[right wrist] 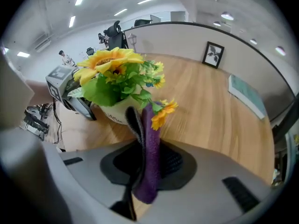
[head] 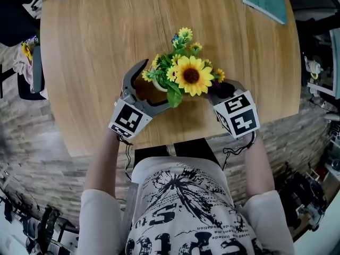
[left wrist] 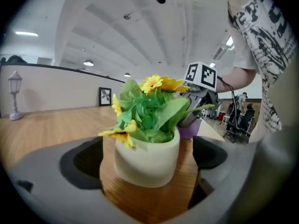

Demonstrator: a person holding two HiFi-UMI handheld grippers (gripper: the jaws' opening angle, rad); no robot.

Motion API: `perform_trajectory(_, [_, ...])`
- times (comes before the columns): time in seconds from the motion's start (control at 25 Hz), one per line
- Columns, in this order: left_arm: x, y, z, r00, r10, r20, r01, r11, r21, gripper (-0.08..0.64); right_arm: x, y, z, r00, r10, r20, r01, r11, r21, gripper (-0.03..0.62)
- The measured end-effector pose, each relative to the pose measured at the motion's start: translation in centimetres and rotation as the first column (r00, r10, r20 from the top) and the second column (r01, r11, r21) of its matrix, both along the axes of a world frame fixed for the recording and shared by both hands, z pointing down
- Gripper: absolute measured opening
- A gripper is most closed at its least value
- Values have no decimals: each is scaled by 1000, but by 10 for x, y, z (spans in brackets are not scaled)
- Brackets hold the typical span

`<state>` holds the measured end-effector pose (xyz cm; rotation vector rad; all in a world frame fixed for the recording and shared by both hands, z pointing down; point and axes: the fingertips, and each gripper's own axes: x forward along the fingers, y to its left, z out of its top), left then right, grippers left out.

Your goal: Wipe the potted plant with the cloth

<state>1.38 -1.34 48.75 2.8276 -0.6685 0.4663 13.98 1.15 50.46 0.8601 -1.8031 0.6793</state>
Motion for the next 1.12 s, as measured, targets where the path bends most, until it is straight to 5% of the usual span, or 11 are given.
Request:
perform_trajectory(0.24, [23,-12,2,998,56,37,-57,998,35,589,0,-6,0,998,25,52,-25,1000,10,83])
perform_trajectory(0.88, [25,-13,3,988,133,73,-132,991,-15,532,-6,-25,3,995,38,90,-38,999,0,83])
perform_trajectory(1.12, [31,-22,-35,996,90,14,-90,996,9,532,-2,-26,-8,994,44,105,-46,999,16,83])
